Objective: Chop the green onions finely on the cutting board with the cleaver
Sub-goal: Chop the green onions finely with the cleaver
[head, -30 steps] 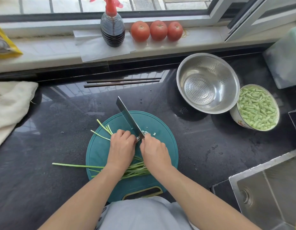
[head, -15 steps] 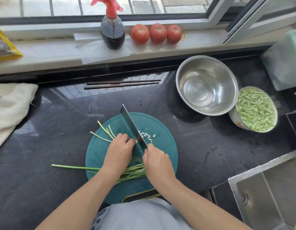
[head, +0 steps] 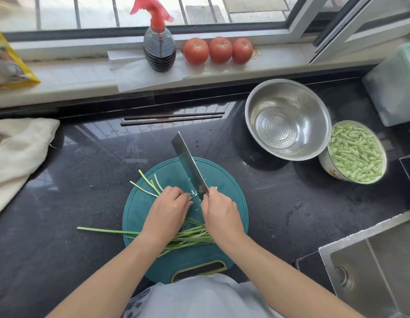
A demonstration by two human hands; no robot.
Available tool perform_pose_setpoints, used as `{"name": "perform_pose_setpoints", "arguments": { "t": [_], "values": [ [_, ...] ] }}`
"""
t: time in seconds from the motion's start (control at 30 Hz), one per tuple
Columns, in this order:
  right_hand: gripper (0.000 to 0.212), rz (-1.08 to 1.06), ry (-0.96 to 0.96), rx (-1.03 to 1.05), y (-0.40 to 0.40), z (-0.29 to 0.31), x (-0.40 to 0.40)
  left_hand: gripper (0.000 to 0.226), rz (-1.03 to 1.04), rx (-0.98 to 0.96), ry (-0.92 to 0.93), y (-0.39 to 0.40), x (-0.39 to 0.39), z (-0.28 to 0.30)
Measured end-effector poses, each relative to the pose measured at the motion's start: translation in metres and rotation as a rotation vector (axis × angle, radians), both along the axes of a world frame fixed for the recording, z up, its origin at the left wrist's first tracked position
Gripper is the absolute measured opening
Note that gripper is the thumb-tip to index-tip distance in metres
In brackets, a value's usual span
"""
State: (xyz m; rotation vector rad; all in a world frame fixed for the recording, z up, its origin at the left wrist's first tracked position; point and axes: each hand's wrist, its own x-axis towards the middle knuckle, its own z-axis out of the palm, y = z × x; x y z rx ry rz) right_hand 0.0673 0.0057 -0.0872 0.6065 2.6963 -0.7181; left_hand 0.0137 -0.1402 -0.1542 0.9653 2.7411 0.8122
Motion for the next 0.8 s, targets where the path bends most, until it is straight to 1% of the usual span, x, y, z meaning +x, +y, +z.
{"name": "perform_pose_setpoints", "arguments": {
  "t": [0.07,0.2,0.3,0.33,0.53,0.7,0.8],
  "values": [
    [0.018,0.014,0.018,0.002,0.003,0.004,0.004,0.02,-0.048,0.01,0.017,-0.009,-0.003,0.008],
    [0.023,0.007,0.006,0.013,0.006,0.002,0.011,0.03,-0.22,-0.106,0.124,-0.036,-0.025,0.006],
    [0.024,0.018,-0.013,0.009,0.004,-0.001,0.016,0.017,-0.343,-0.122,0.198,-0.047,-0.032,-0.003],
    [0.025,0.025,-0.018,0.002,0.002,-0.001,0.017,0.017,-0.362,-0.119,0.215,-0.047,-0.032,-0.005],
    [0.023,0.063,-0.107,-0.006,-0.013,-0.002,0.019,0.025,-0.319,-0.133,0.232,-0.04,-0.028,-0.015],
    [0.021,0.101,-0.087,0.042,-0.022,-0.006,-0.001,0.015,-0.336,-0.162,0.201,-0.038,-0.026,-0.014],
    [0.022,0.06,-0.063,0.025,-0.017,-0.005,-0.013,0.013,-0.333,-0.181,0.188,-0.037,-0.025,-0.01]
  ]
}}
